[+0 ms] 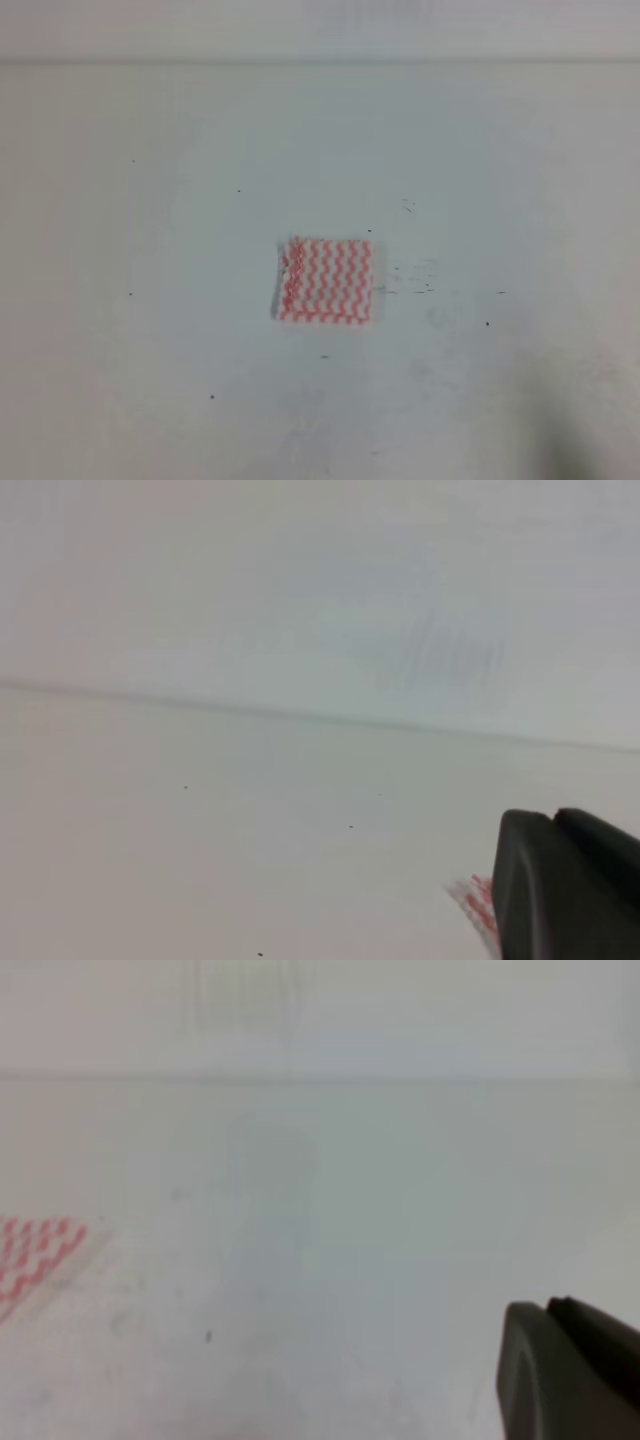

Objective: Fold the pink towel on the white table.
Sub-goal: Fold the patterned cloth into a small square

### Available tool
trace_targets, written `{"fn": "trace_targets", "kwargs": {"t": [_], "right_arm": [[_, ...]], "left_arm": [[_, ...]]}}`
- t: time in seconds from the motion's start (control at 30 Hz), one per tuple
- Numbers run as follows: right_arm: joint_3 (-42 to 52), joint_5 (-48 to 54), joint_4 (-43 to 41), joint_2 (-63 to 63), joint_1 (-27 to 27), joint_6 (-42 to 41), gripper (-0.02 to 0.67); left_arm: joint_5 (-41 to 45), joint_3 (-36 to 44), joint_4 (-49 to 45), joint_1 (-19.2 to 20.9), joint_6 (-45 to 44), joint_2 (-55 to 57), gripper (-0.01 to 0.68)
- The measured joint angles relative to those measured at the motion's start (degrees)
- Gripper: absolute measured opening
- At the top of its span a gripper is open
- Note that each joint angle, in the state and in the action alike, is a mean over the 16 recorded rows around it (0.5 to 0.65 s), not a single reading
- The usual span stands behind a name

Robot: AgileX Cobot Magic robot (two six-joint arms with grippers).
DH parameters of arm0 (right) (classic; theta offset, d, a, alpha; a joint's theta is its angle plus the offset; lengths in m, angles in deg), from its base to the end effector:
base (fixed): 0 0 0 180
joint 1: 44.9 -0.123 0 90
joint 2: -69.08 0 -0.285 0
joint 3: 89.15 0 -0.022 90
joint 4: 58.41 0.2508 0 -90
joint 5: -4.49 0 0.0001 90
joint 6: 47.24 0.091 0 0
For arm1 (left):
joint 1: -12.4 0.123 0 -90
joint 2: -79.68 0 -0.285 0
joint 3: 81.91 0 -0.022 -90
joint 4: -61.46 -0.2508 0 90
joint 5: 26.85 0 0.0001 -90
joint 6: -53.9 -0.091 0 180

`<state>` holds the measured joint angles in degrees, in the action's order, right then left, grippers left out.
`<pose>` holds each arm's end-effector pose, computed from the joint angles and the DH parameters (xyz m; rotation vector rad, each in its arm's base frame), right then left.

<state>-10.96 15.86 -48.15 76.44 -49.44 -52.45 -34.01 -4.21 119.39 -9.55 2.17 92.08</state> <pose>0.0556 0.0076 0.1901 -0.0218 1.6906 0.1526 0.0618 -0.0146 0.2116 0.1252 1.5091 -0.3119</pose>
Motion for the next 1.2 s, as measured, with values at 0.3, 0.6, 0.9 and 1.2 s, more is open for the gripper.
{"fn": "trace_targets", "kwargs": {"t": [0.3, 0.6, 0.9, 1.2], "right_arm": [[0.0, 4.7, -0.5, 0.1, 0.0, 0.8, -0.018], [0.2, 4.6, -0.5, 0.1, 0.0, 0.8, -0.018], [0.1, 4.6, -0.5, 0.1, 0.0, 0.8, -0.018], [-0.1, 4.7, -0.5, -0.1, 0.0, 0.8, -0.018]], "left_arm": [[-0.1, 0.1, 0.0, 0.0, 0.0, -0.1, -0.005], [-0.1, 0.0, 0.0, 0.0, 0.0, -0.1, -0.005], [-0.2, -0.2, -0.1, 0.0, -0.1, 0.0, -0.005], [2.0, -0.2, -12.4, 3.8, 8.0, -0.4, -0.005]]}}
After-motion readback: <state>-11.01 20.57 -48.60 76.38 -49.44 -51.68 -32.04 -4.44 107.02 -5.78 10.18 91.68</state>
